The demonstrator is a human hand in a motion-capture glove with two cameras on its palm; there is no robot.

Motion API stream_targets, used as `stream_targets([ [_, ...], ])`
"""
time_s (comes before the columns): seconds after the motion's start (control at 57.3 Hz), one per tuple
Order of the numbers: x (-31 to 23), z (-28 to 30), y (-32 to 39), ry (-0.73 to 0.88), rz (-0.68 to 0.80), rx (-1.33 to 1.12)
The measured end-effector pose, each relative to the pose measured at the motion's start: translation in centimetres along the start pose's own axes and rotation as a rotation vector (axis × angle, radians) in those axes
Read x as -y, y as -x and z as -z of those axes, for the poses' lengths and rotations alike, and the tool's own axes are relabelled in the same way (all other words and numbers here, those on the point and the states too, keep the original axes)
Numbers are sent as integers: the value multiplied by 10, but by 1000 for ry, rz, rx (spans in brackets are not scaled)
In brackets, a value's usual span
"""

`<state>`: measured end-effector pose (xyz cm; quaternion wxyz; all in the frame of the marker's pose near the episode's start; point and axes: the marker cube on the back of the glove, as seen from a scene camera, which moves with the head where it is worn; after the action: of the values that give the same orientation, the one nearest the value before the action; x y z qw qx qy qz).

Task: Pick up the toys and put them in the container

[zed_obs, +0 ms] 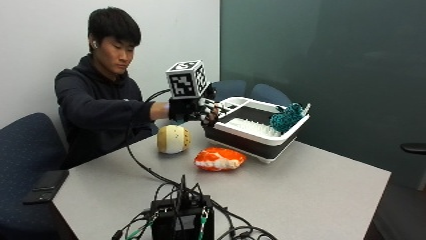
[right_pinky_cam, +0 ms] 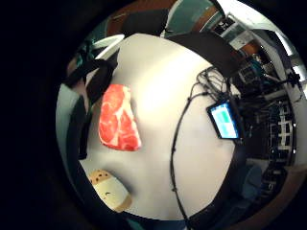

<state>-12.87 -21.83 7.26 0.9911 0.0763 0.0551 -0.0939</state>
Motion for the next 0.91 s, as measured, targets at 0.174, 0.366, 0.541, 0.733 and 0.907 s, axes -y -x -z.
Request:
stream_targets([
  [0.174,-3,-3,-3,151,-51,43],
  [0.366,-3,-66,1,345,-128,-17],
  [0.541,1,-117,-2,441,-148,-35],
  [0.733,2,-132,1,385,-167,-68],
  [0.907,0,-101,-1,241,-152,-75],
])
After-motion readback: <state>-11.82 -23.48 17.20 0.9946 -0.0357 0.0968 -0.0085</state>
